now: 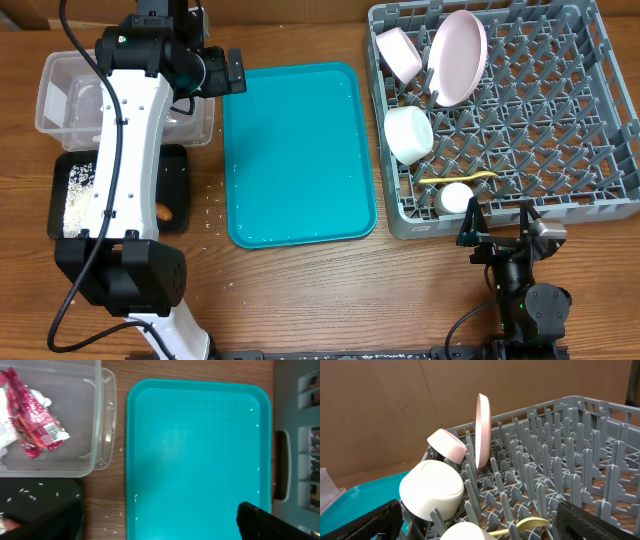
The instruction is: Sort waste into correct bins and load items into the dishwasher
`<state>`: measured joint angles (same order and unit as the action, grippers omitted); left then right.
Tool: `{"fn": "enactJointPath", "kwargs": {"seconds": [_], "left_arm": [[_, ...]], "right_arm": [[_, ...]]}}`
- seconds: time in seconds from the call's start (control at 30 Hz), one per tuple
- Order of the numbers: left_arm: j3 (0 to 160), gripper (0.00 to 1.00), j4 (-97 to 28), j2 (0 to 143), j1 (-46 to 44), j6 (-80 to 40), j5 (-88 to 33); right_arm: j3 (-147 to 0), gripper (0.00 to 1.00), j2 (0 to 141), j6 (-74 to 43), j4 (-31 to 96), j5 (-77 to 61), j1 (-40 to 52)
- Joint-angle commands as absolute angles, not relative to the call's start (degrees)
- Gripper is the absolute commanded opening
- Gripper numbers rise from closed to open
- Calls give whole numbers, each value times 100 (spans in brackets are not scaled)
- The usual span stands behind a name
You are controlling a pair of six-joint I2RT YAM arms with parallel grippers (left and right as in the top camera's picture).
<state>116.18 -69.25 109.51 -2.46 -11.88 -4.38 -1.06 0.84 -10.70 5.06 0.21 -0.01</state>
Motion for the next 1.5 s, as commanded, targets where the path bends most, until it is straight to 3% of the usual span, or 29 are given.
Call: {"fn": "enactJointPath", "kwargs": {"seconds": [0.0,0.13,0.3,0.63,0.9,1.47], "left_arm": [[11605,100,-6971,10750,-213,-1190,-45],[11533,100,-6807,10158,-344,-1155,148],[10420,100,-5146,8875,-502,-462,8],[5472,100,-2353,5087,-108,-600,-8],[2375,100,-1153,2274,283,-947,-220],[301,100,-134,523,309,-642,-261]], "right_arm": [[-45,100,16,-1085,471,-12,-30],[-45,100,16,-1085,471,-12,-30],[-45,100,16,-1085,471,-12,-30],[-45,100,16,-1085,471,-12,-30],[-45,100,16,-1085,471,-12,-30],[-45,100,16,-1085,471,-12,-30]]}}
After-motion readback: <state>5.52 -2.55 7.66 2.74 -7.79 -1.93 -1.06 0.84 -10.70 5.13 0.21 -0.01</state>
